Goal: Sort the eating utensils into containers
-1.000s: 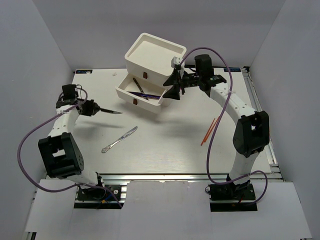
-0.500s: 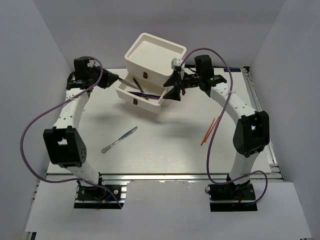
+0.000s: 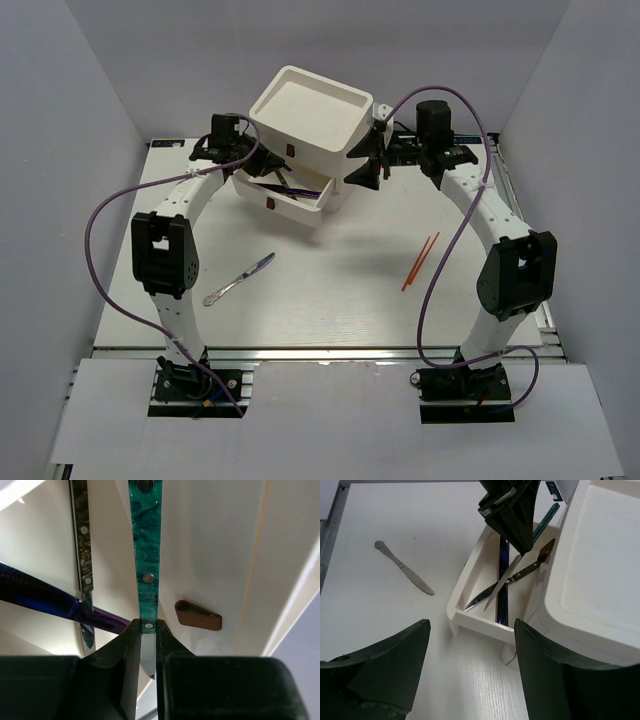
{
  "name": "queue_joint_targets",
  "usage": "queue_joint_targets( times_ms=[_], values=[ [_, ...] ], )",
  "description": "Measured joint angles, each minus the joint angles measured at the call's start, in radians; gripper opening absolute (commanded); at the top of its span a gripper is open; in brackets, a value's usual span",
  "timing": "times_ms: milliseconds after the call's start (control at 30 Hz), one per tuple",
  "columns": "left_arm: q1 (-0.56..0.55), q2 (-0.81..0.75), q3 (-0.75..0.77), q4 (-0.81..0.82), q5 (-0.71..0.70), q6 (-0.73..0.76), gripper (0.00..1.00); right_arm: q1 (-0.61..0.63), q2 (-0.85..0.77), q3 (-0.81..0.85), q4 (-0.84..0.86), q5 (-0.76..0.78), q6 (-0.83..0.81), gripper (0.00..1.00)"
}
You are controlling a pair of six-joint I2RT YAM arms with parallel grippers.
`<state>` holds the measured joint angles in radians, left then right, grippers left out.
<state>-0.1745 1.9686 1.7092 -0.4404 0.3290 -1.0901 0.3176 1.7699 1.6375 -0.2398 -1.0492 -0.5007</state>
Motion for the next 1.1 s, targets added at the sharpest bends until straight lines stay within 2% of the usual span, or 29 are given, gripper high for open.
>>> queue_joint_targets(
  times_ms=[200, 367, 533, 900, 1000, 1100],
  values=[
    [-0.018, 0.005, 0.001, -0.002, -0.012, 0.021, 0.15, -0.002, -0.002, -0.022, 0.003, 0.000, 0.002, 0.75],
    [-0.032, 0.005, 0.001, -0.003, -0.010, 0.033, 0.36, -0.002, -0.002, -0.028, 0.003, 0.000, 0.004, 0.75],
    [-0.037, 0.005, 0.001, 0.000, -0.006, 0.043, 0.50, -0.002, -0.002, -0.030, 0.002, -0.002, 0.002, 0.75],
    [-0.037, -0.005, 0.008, -0.003, -0.021, 0.108, 0.54, 0.014, -0.002, -0.029, -0.044, -0.021, -0.056, 0.75],
    [-0.030, -0.028, 0.008, -0.008, -0.025, 0.165, 0.58, 0.033, 0.005, -0.006, -0.113, -0.031, -0.113, 0.75],
    [-0.017, -0.083, -0.002, -0.007, -0.025, 0.236, 0.65, 0.075, 0.048, 0.090, -0.245, -0.035, -0.225, 0.75]
  ],
)
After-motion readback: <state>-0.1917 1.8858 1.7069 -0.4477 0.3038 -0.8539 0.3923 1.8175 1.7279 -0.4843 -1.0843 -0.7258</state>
